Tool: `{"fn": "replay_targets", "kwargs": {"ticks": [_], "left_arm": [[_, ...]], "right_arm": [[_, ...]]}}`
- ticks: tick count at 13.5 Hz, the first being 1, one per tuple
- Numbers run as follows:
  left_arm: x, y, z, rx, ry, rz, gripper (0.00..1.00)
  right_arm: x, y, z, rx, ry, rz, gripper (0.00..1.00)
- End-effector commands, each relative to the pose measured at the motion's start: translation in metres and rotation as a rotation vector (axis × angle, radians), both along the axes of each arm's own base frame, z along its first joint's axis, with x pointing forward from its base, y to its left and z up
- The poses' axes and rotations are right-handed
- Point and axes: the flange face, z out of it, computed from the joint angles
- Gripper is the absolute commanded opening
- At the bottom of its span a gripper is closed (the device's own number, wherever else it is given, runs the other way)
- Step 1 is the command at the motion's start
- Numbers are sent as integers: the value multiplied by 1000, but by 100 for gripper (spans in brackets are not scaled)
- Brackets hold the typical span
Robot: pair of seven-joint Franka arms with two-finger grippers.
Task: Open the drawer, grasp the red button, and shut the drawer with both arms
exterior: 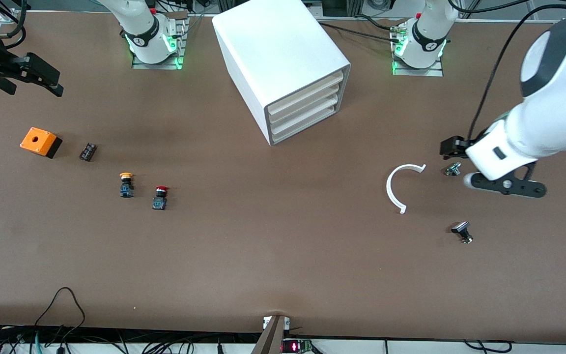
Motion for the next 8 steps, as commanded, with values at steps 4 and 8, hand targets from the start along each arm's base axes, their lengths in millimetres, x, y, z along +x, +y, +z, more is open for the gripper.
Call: {"fn": "replay_targets", "kwargs": {"ticks": [4,8], "left_arm": [[-71,32,32,4,-174,10,99],[-89,44,23,6,-209,22,99]], "right_arm": [[-4,-2,1,-8,-5,-72,99],[-2,-2,-1,-8,-5,-72,99]]}}
